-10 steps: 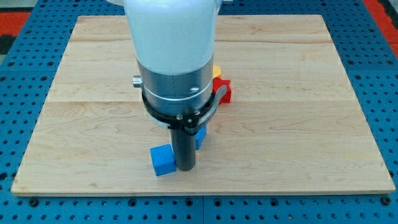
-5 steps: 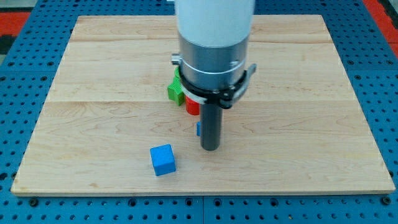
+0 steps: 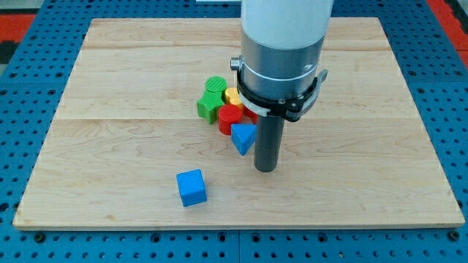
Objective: Move the blue triangle to the right side of the red circle
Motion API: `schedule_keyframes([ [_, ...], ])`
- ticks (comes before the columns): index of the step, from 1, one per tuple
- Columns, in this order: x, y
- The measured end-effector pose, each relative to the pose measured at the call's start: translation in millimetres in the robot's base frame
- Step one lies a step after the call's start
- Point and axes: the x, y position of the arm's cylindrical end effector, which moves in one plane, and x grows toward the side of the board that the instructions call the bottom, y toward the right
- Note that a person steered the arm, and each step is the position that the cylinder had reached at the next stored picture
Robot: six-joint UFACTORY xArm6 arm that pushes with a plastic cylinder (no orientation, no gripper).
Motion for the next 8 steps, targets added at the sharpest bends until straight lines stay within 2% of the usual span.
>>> schedule_keyframes([
  [2,-13,-51],
  [4,-19,-14],
  [6,-58,-10],
  [7,-46,11],
  [8,11,42],
])
